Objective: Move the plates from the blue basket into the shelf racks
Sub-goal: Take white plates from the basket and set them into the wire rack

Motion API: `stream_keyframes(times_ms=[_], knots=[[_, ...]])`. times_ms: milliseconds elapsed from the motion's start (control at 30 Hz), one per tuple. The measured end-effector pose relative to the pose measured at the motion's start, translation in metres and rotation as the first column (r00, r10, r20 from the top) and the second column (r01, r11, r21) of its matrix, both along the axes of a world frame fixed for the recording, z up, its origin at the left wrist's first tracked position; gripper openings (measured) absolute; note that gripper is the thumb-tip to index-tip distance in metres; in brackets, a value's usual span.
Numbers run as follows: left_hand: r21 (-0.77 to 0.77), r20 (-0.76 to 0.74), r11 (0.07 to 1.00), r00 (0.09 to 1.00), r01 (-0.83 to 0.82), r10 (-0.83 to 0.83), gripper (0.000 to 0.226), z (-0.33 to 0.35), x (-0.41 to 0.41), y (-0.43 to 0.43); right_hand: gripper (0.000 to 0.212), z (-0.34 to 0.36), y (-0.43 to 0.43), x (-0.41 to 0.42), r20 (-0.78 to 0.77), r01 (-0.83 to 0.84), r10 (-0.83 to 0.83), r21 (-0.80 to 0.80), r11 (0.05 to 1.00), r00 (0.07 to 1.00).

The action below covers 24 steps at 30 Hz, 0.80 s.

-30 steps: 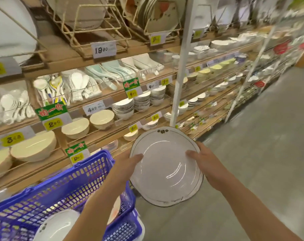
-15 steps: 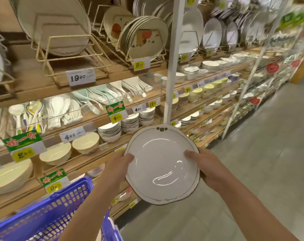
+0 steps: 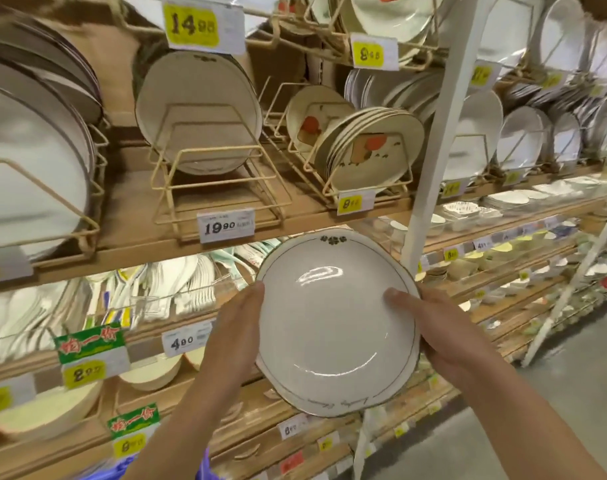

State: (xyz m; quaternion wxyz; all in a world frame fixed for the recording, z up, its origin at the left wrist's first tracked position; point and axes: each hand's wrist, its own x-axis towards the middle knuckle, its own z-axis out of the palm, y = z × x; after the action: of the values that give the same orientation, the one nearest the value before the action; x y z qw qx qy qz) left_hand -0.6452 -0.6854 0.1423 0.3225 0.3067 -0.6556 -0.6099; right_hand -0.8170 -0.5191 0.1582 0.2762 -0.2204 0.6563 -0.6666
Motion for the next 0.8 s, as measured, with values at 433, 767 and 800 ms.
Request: stream_keyframes(times_ms=[433, 767, 800], knots=[[-0.071, -0.55, 0.986, 0.831, -0.148, 0.085, 0.038, 0.114, 0.011, -0.038, 0.042, 0.111, -0.117, -0.001, -0.01, -0.224, 0.266, -0.569, 0.791, 0.964], [-0.505, -0.805, 0.424, 0.587, -0.752, 0.082, 0.032, 0.173, -0.002, -0.061, 0.028, 0.173, -0.168, -0.028, -0.743, -0.626, -0.14, -0.636, 0.452, 0.654], [-0.653, -0.734, 0.238, 0.678, -0.719, 0.035, 0.022, 0.172, 0.0, -0.068, 0.027, 0.174, -0.173, -0.042, -0.797, -0.66, -0.225, -0.594, 0.46, 0.561]])
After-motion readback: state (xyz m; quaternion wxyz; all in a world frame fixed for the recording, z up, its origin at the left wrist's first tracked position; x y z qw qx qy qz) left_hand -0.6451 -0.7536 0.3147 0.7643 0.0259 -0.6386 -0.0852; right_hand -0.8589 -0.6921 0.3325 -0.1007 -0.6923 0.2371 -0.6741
